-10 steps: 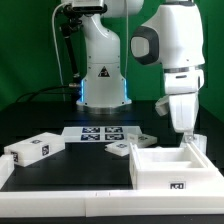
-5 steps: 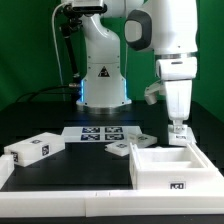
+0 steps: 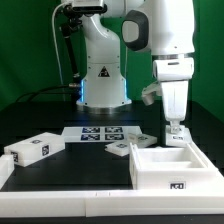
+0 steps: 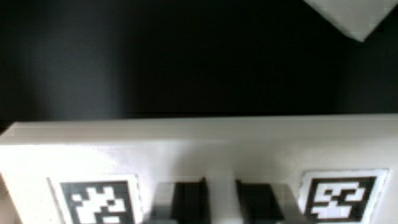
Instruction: Assemble cabinet
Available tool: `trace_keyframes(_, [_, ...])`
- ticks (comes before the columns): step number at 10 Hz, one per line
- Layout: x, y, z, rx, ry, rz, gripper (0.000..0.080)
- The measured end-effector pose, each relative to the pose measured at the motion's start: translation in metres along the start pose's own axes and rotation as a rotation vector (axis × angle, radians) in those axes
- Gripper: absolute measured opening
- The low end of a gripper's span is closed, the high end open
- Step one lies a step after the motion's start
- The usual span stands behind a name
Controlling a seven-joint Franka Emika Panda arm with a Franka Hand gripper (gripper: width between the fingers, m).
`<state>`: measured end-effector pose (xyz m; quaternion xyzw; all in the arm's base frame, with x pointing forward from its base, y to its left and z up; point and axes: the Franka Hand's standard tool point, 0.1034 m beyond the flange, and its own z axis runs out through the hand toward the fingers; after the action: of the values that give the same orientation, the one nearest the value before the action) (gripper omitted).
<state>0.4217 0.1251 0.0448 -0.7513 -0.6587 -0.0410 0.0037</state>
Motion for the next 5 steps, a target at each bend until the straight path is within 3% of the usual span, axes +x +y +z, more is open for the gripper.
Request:
trace_keyframes(3, [-0.017, 0.018, -0.009, -0.011, -0.012, -0.043, 0.0069])
trace_keyframes(5, [-0.018, 0.019, -0.009, -0.01, -0.011, -0.039, 0.0069])
